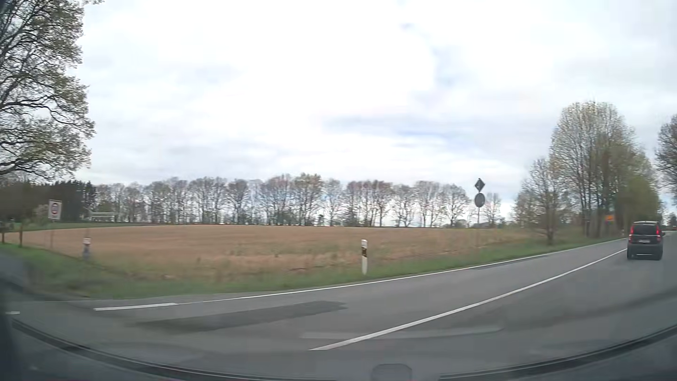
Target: Follow the waypoints while adhering to traffic rules and regulations
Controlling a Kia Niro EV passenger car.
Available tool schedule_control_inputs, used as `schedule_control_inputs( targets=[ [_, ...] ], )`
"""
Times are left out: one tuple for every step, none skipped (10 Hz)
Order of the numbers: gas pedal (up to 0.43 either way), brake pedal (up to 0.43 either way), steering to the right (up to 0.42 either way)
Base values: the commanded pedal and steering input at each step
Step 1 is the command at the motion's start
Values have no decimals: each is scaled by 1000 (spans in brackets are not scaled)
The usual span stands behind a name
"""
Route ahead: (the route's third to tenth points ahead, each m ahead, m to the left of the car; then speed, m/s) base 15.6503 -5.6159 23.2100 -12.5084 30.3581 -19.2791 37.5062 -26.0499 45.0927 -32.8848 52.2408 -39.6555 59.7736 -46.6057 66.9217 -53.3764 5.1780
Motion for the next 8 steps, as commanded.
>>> schedule_control_inputs(
  targets=[
    [378, 6, 556],
    [378, 0, 538],
    [378, 0, 518],
    [378, 0, 481],
    [390, 0, 448],
    [390, 0, 404],
    [398, 0, 362],
    [409, 0, 333]
  ],
)
